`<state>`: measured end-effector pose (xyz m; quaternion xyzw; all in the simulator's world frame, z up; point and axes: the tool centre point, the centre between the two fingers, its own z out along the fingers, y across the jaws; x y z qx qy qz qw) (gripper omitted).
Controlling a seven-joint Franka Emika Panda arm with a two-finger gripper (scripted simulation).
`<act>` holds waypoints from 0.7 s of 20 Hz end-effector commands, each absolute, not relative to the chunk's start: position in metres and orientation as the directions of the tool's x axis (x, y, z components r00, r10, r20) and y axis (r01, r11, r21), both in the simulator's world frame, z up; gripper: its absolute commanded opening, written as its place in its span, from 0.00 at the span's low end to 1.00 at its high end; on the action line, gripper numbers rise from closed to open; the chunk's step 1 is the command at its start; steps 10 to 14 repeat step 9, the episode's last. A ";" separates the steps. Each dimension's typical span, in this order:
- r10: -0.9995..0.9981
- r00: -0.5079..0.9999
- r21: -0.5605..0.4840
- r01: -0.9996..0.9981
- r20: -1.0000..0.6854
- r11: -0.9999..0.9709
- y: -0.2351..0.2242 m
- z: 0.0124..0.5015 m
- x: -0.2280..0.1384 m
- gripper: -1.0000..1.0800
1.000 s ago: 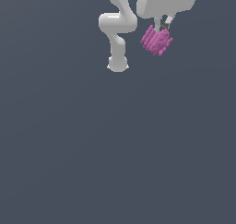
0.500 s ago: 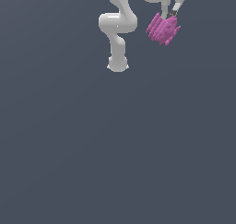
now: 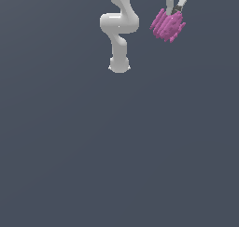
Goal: Pick up the object and move it to a goal position.
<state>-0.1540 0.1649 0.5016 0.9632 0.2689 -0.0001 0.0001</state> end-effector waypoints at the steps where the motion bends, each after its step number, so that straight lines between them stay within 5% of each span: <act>1: 0.518 0.855 0.000 0.518 0.000 -0.855 0.169 0.510 -0.155 0.00; 14: 0.518 0.855 0.000 0.518 0.000 -0.855 0.175 0.521 -0.156 0.00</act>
